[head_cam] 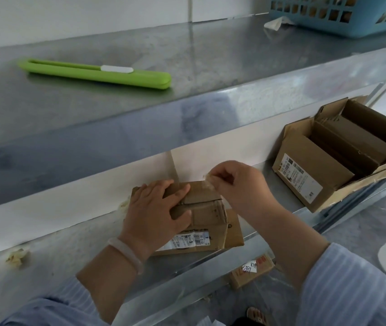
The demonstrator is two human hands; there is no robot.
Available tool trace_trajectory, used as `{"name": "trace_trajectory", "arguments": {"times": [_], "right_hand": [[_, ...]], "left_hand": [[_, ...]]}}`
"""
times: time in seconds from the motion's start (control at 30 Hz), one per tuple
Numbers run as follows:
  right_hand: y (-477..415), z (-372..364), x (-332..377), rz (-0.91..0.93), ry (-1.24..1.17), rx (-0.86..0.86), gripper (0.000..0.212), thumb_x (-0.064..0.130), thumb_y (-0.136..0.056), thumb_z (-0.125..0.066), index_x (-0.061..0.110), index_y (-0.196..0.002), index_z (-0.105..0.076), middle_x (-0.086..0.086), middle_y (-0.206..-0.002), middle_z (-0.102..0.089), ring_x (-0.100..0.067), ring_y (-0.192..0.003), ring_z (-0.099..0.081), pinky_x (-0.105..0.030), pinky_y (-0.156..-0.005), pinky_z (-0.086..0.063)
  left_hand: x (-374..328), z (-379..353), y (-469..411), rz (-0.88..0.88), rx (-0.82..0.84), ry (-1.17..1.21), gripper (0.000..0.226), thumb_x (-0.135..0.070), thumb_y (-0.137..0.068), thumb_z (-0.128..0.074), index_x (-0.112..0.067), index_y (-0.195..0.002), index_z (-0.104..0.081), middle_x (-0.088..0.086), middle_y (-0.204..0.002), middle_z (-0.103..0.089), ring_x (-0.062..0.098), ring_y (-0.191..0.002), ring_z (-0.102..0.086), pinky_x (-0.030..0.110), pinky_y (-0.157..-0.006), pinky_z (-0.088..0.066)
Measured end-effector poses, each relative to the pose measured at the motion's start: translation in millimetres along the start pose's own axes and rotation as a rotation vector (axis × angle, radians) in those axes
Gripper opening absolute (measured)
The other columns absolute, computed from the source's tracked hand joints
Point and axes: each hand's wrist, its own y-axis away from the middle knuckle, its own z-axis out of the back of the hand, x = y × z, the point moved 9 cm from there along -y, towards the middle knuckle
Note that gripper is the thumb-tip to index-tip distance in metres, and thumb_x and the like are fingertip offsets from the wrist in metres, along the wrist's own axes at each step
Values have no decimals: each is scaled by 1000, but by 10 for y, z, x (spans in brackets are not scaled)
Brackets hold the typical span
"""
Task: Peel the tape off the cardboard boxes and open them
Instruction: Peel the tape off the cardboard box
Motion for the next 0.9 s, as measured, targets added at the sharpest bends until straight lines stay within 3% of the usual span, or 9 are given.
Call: {"name": "trace_trajectory", "arguments": {"times": [0.13,0.23,0.3,0.43,0.57,0.63,0.8,0.9], "right_hand": [[-89,-145,-199,-144,-25,190,5,26,-88,-68,30,-86,-71,9,-78,-72,-9,-75,-68,-34,-80,-58],[-9,-277,-298,-175,32,289,5,35,-86,-69,32,-85,-74,11,-81,-71,-8,-79,-65,-28,-78,-55],[7,-327,-263,-104,201,267,7,38,-85,-71,36,-89,-76,18,-91,-63,-3,-87,-58,-19,-77,-47],[28,-372,-149,-13,338,185,13,38,-84,-70,35,-97,-72,11,-99,-52,-9,-89,-54,-22,-75,-43],[94,-447,-152,66,447,219,49,41,-92,-58,45,-139,-45,8,-106,-54,-14,-103,-53,-28,-87,-43],[128,-488,-155,115,395,237,46,41,-96,-53,46,-141,-44,8,-114,-51,-12,-106,-49,-25,-91,-42],[135,-451,-333,5,193,339,50,38,-96,-54,38,-144,-40,14,-122,-42,2,-97,-44,-9,-83,-35],[182,-342,-433,-94,-87,292,45,31,-98,-53,39,-142,-43,13,-128,-47,-5,-100,-55,-22,-92,-49]], "left_hand": [[19,-20,1,-9,-6,-3,64,-68,-80,-28,-45,-138,-44,-6,-140,-46,18,-132,-39,44,-114,-26],[19,-20,1,-13,-13,-10,63,-67,-81,-31,-45,-138,-45,-5,-139,-48,19,-131,-41,44,-114,-27],[18,-24,5,-14,-9,-11,63,-67,-81,-30,-45,-138,-43,-4,-141,-46,19,-132,-40,43,-115,-24],[15,-34,15,-9,26,-15,67,-70,-80,-21,-49,-142,-34,-7,-150,-35,15,-138,-28,38,-117,-11],[8,-42,17,-1,47,-8,71,-72,-78,-15,-50,-144,-27,-8,-153,-28,14,-141,-21,37,-119,-8],[7,-37,21,-1,45,0,71,-72,-78,-16,-50,-144,-27,-9,-153,-27,14,-141,-21,36,-119,-7],[3,-30,41,-10,45,3,70,-71,-80,-16,-48,-146,-26,-8,-154,-27,14,-142,-20,37,-119,-7],[17,-39,37,-11,51,-13,71,-72,-80,-13,-49,-146,-24,-9,-154,-25,14,-142,-19,37,-120,-6]]}}
